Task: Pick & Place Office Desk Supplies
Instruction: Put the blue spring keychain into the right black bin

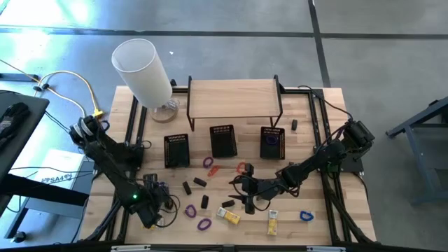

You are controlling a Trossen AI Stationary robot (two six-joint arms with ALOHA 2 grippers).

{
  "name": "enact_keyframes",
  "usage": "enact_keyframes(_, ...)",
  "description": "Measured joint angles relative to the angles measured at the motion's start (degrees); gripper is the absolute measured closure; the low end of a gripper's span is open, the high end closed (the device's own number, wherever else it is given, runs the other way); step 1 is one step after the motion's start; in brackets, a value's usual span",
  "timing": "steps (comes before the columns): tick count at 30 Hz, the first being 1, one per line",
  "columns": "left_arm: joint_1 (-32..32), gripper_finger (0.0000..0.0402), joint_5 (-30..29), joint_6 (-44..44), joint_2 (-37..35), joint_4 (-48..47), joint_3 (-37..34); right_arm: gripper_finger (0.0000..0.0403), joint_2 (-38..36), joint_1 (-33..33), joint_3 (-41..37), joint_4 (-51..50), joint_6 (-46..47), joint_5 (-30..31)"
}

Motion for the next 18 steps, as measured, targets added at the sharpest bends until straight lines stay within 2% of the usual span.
enact_keyframes(9, 0.47, 0.017, -1.42, -0.36, 1.93, -2.37, -0.02, 0.0183, 0.0, 0.11, 0.0, 0.0, 1.49, 0.0)
enact_keyframes(15, 0.4, 0.017, -6.86, -0.46, 1.93, -1.97, -0.02, 0.0183, 0.0, 0.07, 0.0, 0.01, 1.51, 0.0)
enact_keyframes(18, 0.42, 0.017, -7.37, -0.56, 1.93, -1.99, -0.09, 0.0183, -0.01, 0.07, 0.0, 0.02, 1.55, 0.0)
